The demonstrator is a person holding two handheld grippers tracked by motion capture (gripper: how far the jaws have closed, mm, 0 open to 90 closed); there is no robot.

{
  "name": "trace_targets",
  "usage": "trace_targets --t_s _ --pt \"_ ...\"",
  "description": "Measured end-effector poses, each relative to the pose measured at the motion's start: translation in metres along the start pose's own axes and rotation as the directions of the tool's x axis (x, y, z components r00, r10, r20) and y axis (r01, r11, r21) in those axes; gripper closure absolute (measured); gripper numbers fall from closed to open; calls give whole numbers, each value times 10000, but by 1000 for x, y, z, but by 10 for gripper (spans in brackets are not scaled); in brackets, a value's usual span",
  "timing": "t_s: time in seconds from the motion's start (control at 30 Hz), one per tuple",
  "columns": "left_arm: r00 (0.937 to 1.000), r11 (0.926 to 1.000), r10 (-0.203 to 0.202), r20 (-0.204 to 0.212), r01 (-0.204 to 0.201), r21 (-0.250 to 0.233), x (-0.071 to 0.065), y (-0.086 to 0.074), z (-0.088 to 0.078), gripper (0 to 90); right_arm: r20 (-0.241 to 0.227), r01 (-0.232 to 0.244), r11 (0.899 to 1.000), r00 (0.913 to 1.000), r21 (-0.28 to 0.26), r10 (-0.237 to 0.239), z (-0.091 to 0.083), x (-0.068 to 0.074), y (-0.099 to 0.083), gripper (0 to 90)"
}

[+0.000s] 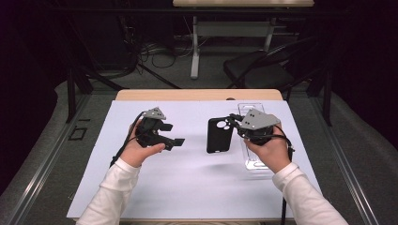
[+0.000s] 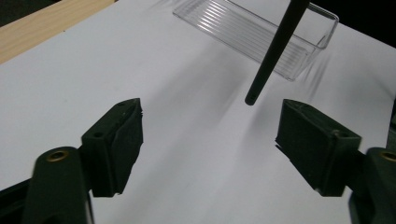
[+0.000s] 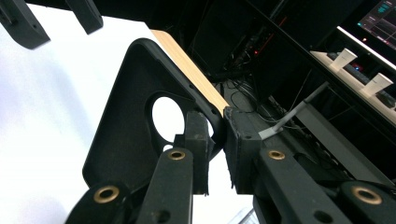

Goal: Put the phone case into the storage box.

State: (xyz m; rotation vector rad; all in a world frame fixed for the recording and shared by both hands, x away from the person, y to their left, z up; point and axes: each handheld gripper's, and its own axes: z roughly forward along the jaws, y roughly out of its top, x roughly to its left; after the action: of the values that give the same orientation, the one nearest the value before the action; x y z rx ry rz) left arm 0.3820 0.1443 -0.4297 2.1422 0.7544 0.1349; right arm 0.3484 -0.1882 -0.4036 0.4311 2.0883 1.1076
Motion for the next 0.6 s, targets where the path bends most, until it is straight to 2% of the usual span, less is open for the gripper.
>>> trace_targets --t_s 0.2,0.6 --pt "9995 9989 -297 -46 295 -355 6 -2 -7 162 203 -20 10000 9998 -53 21 -5 -7 -1 806" --pt "9974 9957 -712 -60 708 -603 11 -5 -12 162 597 5 10000 9982 -5 -4 -14 -23 0 806"
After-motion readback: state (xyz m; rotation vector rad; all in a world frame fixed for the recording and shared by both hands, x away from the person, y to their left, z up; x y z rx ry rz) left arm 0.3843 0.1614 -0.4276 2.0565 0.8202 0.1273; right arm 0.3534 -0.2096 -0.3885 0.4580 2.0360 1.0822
